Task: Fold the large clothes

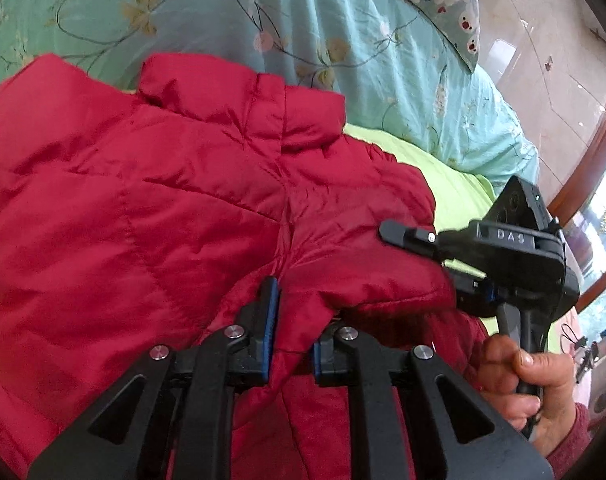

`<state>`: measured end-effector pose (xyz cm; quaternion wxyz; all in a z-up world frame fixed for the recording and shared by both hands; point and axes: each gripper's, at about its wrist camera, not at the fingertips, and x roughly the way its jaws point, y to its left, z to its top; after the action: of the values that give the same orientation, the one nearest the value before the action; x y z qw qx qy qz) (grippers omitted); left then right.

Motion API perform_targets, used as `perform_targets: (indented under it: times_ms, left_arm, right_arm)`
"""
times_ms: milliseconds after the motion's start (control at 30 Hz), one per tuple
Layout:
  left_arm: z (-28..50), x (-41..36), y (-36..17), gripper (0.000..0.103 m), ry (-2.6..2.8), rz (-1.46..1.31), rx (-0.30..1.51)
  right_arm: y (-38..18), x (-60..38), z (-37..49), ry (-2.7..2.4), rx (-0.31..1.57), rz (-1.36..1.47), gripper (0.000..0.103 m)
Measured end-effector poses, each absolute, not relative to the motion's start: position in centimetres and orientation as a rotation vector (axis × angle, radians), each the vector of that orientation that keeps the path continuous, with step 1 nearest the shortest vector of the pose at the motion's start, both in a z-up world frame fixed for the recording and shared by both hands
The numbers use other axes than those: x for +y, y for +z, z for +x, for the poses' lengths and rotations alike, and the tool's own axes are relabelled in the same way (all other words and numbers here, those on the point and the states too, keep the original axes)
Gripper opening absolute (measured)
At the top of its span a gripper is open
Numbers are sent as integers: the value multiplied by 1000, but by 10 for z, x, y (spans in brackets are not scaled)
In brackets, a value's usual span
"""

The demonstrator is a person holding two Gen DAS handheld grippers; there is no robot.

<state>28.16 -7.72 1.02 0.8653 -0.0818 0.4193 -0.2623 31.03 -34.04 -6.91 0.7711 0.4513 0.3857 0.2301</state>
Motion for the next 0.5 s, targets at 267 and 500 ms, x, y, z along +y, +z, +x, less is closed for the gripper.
perform_targets:
  times_ms: [267,500]
  left_arm:
    - [255,-80,18,20,-513,-30,876]
    - [235,-68,34,83,-430,76,751]
  right_arm:
    - [-46,-328,305,481,803,856,9]
    - [-32,-338,296,437,744,833,7]
